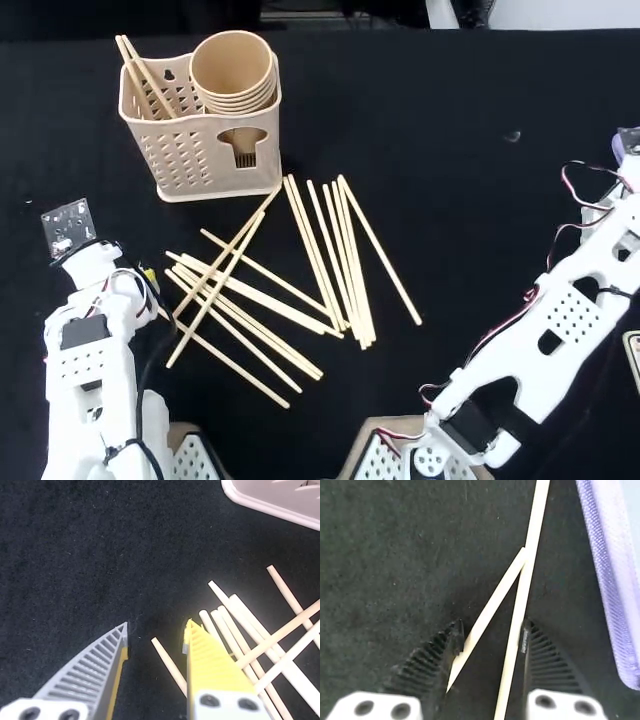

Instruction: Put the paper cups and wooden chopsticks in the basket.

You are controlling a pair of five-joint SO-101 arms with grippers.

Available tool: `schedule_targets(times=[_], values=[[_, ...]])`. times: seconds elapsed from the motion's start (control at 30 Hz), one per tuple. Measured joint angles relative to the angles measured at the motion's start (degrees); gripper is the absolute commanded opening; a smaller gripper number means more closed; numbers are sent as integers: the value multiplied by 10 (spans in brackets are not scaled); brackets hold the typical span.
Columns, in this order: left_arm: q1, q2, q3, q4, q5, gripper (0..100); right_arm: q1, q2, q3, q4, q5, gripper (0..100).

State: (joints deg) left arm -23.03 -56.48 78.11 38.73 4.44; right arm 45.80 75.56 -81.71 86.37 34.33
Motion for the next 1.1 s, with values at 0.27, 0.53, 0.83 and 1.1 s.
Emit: schedule_targets(times=[0.27, 0.53, 0.83, 1.1], values=[[0, 0, 0, 0, 0, 188, -2, 1, -5, 38, -1, 10], [0, 0, 0, 0, 0, 188, -61, 1, -55, 120, -2, 11], [0, 0, 0, 0, 0, 188, -112, 1, -93, 127, -27, 11], [0, 0, 0, -18, 0, 188, -160, 2, -88, 128, -59, 11]])
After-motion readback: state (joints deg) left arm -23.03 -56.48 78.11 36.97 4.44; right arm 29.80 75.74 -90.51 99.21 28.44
